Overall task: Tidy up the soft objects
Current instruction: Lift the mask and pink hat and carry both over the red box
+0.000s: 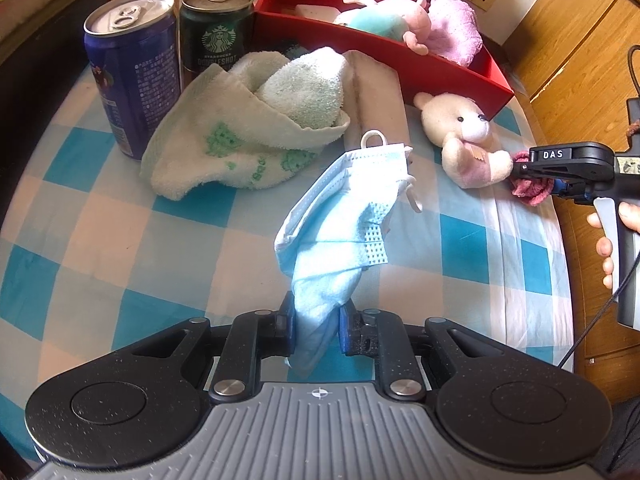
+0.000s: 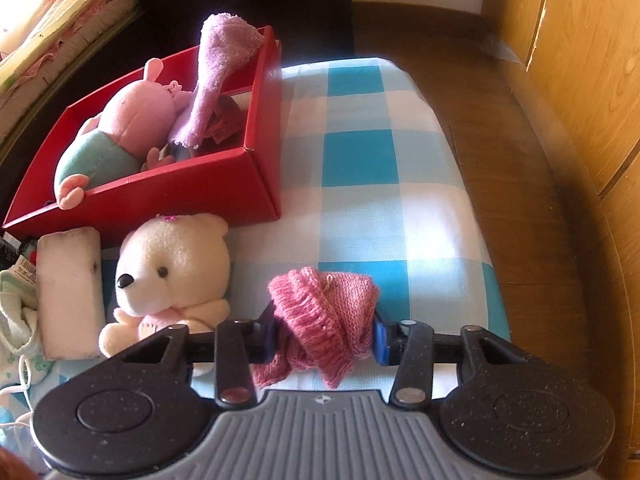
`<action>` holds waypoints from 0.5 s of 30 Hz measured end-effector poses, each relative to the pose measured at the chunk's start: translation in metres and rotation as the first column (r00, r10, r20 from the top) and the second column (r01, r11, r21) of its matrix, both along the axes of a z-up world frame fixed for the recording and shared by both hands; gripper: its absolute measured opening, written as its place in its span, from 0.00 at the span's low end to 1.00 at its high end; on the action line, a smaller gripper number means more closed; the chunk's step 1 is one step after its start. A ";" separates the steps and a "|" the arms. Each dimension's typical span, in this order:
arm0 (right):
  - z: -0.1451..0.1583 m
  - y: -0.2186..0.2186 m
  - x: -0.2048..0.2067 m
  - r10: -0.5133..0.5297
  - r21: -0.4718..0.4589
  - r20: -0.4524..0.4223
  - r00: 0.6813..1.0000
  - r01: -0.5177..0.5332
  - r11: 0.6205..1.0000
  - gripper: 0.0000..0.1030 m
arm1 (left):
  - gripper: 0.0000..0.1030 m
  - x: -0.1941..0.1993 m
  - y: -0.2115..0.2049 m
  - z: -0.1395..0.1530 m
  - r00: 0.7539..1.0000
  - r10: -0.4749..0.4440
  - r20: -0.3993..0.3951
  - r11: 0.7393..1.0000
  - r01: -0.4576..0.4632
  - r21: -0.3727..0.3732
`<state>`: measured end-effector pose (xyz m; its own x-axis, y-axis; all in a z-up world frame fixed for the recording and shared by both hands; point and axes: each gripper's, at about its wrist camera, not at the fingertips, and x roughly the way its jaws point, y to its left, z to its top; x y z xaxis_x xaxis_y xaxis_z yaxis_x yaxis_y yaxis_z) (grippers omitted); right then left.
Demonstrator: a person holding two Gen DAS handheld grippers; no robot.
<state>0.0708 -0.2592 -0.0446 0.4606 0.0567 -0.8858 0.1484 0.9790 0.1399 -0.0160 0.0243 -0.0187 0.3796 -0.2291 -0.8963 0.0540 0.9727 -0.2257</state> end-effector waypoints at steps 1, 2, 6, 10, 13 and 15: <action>0.001 -0.001 -0.002 0.004 0.002 0.000 1.000 -0.004 1.000 0.18 | 0.18 0.000 -0.001 0.000 1.000 -0.002 0.000 1.000 0.002 0.002; 0.001 -0.002 -0.004 0.006 0.005 0.001 1.000 -0.006 1.000 0.18 | 0.19 0.001 -0.002 0.000 1.000 -0.003 0.001 1.000 0.003 0.005; 0.002 -0.002 -0.014 0.025 0.005 -0.007 1.000 -0.025 1.000 0.18 | 0.19 0.001 -0.006 0.001 1.000 -0.010 0.006 1.000 0.010 0.016; 0.009 0.002 -0.029 0.057 0.005 0.003 0.998 -0.057 0.998 0.18 | 0.19 0.001 -0.009 0.000 1.000 -0.013 0.008 0.999 0.013 0.034; 0.016 0.009 -0.041 0.091 0.008 0.011 0.996 -0.091 0.996 0.18 | 0.19 0.001 -0.010 -0.001 1.000 -0.010 0.011 0.999 0.010 0.045; 0.021 0.014 -0.048 0.116 0.007 0.018 0.993 -0.117 0.993 0.18 | 0.19 -0.001 -0.011 -0.001 1.000 -0.011 0.012 0.999 0.011 0.049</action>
